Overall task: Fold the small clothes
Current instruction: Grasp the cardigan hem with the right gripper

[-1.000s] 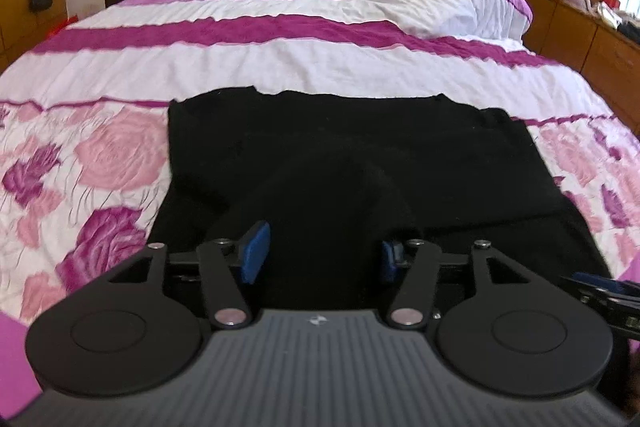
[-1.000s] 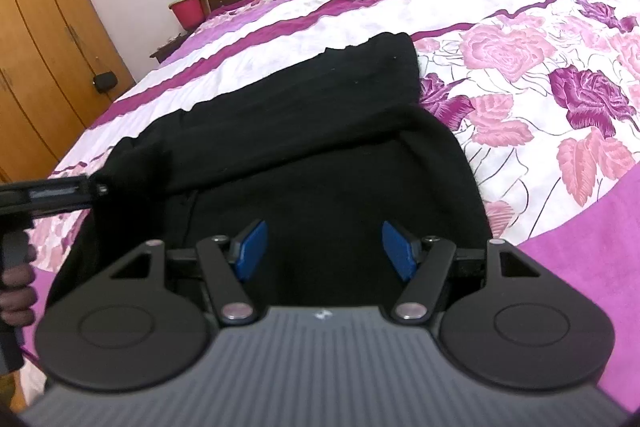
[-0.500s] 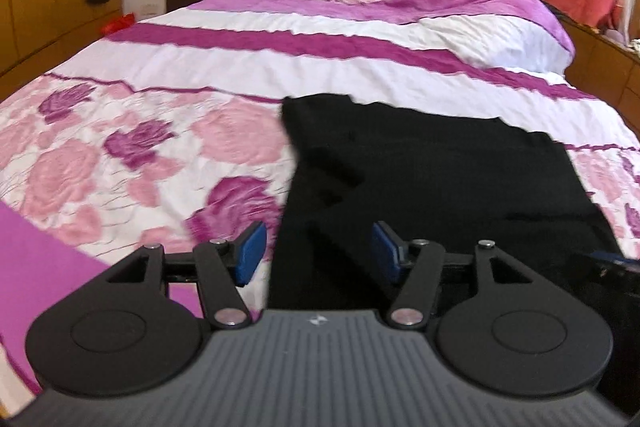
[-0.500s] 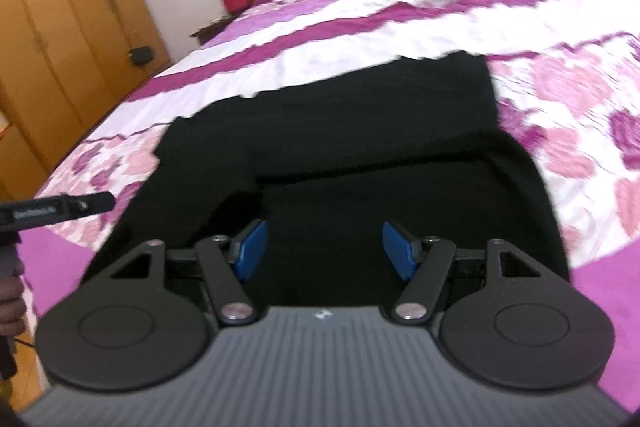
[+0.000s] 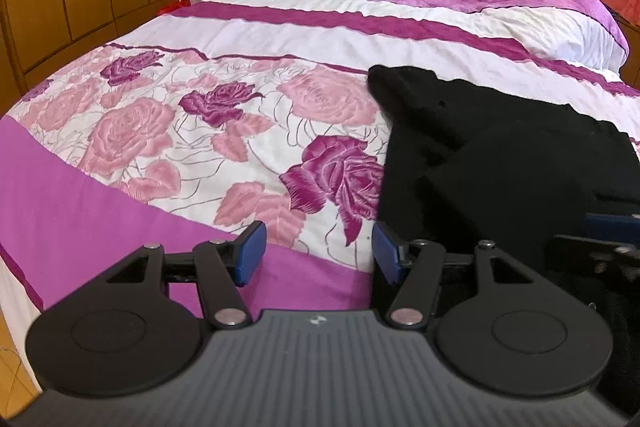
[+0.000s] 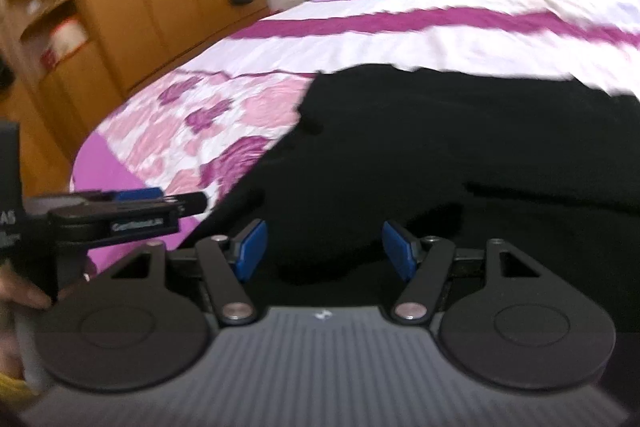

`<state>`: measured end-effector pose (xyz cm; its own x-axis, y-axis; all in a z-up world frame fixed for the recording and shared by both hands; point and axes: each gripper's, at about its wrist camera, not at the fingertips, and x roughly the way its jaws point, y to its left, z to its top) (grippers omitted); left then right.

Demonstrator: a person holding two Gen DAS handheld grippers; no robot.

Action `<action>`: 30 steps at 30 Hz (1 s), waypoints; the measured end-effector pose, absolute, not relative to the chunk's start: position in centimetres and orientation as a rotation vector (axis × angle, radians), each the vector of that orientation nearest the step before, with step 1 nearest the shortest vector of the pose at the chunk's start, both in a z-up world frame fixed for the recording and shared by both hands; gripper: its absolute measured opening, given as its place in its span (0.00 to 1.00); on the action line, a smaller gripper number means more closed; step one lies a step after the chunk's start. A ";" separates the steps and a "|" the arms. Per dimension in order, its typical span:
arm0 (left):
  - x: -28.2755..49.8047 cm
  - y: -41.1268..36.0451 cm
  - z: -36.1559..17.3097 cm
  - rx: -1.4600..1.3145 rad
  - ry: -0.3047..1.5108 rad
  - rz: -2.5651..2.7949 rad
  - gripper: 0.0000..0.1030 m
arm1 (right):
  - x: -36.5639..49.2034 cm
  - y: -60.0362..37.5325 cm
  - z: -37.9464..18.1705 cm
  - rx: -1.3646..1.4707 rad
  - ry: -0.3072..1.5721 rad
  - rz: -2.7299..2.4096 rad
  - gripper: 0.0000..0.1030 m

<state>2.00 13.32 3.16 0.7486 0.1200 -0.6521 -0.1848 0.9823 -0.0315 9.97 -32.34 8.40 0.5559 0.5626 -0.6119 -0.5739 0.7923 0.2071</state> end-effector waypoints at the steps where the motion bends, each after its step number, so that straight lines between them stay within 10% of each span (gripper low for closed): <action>1: 2.0 13.4 3.0 -0.095 0.707 0.167 0.62 | 10.0 -31.6 8.3 -0.038 0.712 0.683 0.64; 19: 3.1 14.9 1.2 -0.126 0.726 0.182 0.62 | 11.2 -27.2 4.4 -0.240 0.707 0.705 0.64; 30: 3.3 14.8 1.7 -0.139 0.727 0.190 0.62 | 11.9 -28.6 6.2 -0.175 0.669 0.687 0.10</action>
